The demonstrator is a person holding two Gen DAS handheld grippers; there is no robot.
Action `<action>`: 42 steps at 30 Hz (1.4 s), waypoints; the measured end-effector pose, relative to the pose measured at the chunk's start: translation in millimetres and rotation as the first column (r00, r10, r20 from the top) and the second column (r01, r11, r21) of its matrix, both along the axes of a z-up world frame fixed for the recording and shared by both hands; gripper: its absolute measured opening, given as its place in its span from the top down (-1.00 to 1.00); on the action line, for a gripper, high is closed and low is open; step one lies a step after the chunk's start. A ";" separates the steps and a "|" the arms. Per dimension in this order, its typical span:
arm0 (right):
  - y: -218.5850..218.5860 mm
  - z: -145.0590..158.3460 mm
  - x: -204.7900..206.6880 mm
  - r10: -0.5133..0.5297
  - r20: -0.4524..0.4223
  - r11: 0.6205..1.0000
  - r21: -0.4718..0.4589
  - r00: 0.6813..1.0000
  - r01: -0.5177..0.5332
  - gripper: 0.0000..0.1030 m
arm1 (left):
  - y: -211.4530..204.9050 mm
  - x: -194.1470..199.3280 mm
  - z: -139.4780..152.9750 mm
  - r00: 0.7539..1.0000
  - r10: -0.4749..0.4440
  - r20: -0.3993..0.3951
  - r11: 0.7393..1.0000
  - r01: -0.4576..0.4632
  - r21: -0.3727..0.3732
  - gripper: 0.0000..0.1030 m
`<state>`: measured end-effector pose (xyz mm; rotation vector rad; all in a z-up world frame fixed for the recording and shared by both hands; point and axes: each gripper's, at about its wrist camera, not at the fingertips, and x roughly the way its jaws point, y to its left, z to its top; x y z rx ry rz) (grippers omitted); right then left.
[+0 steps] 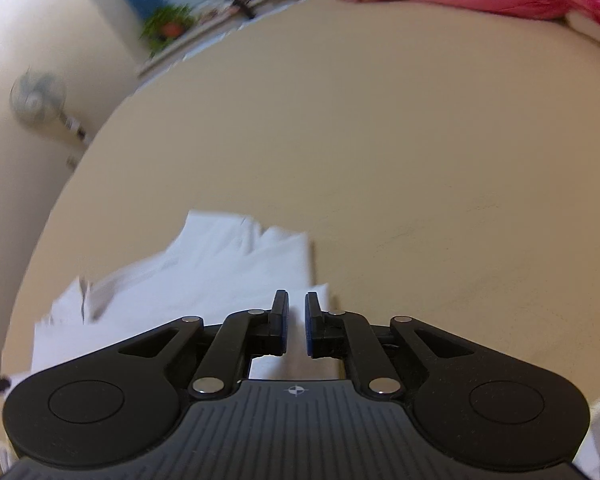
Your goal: Fold small clothes
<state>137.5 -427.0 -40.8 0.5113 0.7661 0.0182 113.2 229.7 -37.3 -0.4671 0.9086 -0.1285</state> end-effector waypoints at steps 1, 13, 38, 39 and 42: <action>-7.7 1.1 -4.1 -0.027 0.006 1.000 -0.001 1.000 0.027 0.76 | 7.1 -3.5 1.6 1.000 0.018 -0.004 1.000 -0.018 0.000 0.27; 7.6 -13.4 -28.6 0.258 -0.085 0.953 -0.139 0.962 -0.268 0.43 | 3.4 -18.1 -3.0 0.986 -0.144 -0.084 0.988 0.148 0.048 -0.07; 3.9 -9.8 45.1 -0.046 0.005 0.995 0.086 0.999 0.045 0.24 | -14.3 42.6 11.7 0.993 0.102 0.059 0.994 -0.104 0.035 -0.06; 3.1 -8.3 44.3 -0.049 0.008 0.995 0.083 0.999 0.048 0.24 | -15.5 41.9 11.9 0.995 0.079 0.056 0.996 -0.081 0.040 -0.06; 2.6 -2.7 39.2 -0.024 0.031 0.997 0.080 0.999 0.021 0.24 | -22.9 38.5 11.6 0.999 -0.011 0.046 0.998 0.008 0.062 -0.07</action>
